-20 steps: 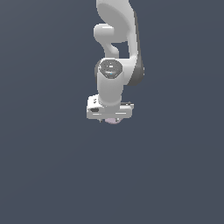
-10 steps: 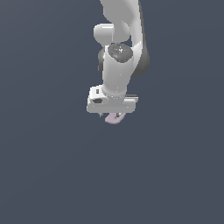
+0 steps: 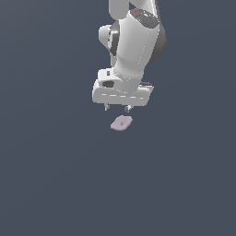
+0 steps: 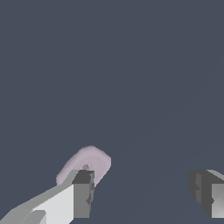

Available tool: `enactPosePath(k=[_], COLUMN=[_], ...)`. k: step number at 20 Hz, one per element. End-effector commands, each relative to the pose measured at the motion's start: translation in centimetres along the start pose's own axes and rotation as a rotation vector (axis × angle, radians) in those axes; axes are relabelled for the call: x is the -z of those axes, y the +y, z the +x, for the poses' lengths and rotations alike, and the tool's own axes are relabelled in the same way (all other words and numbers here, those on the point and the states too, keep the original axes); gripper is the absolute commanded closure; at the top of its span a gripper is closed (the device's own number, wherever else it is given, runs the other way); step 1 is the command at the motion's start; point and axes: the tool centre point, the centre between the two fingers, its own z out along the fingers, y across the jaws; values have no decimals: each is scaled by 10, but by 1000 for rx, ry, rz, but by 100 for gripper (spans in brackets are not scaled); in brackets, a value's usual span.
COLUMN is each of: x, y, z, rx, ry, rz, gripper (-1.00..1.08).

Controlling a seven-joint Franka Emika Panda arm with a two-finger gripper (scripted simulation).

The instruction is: Pick up the object and move it to a goal position.

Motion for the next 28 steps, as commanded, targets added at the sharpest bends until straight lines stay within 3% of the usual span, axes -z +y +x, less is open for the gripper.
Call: enactPosePath(k=[1, 8, 14, 21, 28], x=[11, 25, 9, -37, -106], y=[2, 4, -7, -37, -83], z=[-1, -3, -7, -22, -57], rx=[2, 3, 11, 36, 86], ry=[7, 18, -1, -54, -129], rz=[-17, -35, -50, -93, -156], gripper=[-60, -60, -60, -60, -60])
